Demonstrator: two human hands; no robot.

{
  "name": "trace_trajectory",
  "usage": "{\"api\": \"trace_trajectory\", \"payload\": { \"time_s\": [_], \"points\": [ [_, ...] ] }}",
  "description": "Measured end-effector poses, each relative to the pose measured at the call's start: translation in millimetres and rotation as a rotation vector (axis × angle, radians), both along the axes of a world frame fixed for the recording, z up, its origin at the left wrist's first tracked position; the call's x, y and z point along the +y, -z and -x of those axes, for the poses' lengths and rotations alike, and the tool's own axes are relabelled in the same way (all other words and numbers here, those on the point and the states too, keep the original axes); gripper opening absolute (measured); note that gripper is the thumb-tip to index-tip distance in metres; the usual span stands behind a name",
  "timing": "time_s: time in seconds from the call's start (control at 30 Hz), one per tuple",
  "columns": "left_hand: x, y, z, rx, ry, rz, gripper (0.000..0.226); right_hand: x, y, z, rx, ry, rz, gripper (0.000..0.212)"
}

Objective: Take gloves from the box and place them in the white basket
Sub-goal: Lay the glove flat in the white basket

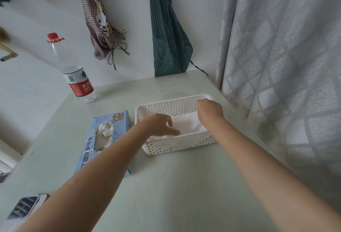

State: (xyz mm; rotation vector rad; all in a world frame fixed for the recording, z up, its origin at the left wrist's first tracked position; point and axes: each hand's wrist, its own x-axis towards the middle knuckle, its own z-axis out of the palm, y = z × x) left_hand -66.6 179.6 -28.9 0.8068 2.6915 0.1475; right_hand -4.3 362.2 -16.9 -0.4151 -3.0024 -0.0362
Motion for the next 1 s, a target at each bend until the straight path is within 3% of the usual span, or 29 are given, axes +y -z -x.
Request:
{"api": "trace_trajectory", "payload": {
  "time_s": [0.13, 0.27, 0.43, 0.57, 0.63, 0.8, 1.0],
  "points": [
    [2, 6, 0, -0.070, 0.036, 0.153, 0.046, -1, -4, 0, -0.028, -0.005, -0.088, 0.034],
    [-6, -3, 2, -0.126, -0.039, -0.028, 0.044, 2, -5, -2, 0.033, 0.070, -0.084, 0.034],
    [-11, -14, 2, 0.036, -0.079, -0.114, 0.019, 4, 0, 0, 0.116, 0.225, -0.068, 0.045],
    [-15, -14, -4, 0.082, -0.066, -0.138, 0.018, 7, -7, 2, 0.109, 0.244, -0.067, 0.042],
    [-19, -15, -5, 0.150, -0.094, -0.247, 0.017, 4, -13, 2, 0.130, 0.245, -0.049, 0.040],
    [-64, -31, -7, 0.408, -0.303, -0.587, 0.011, -61, -36, 17, 0.160, 0.003, 0.018, 0.037],
    [-159, -32, 7, 0.378, -0.596, -0.488, 0.018, -169, -37, 41, 0.178, -0.435, 0.119, 0.015]
  ]
}}
